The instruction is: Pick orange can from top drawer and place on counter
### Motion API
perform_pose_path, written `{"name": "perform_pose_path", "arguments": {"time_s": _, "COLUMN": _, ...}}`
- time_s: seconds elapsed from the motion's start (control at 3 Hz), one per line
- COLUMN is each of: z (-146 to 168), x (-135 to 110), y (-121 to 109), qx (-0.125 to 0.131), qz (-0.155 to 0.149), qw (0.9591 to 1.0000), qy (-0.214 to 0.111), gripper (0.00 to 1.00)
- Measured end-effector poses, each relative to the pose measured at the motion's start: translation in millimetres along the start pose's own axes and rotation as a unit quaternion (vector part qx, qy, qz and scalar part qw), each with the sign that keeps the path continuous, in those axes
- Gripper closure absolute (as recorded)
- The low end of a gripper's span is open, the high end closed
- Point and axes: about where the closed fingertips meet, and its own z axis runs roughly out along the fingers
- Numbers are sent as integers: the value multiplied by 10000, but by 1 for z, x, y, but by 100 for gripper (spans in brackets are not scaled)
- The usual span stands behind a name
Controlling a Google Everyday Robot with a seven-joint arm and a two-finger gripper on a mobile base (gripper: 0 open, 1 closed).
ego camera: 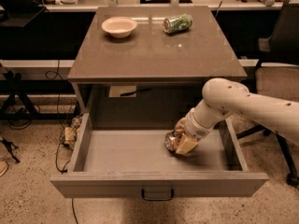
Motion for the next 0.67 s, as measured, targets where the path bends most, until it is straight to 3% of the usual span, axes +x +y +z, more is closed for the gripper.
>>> {"name": "perform_pose_path", "arguments": {"time_s": 0.67, "z": -5, "x": -2, "y": 0, "qx": 1, "qz": 0, "qw": 10000, "qy": -1, "gripper": 96}}
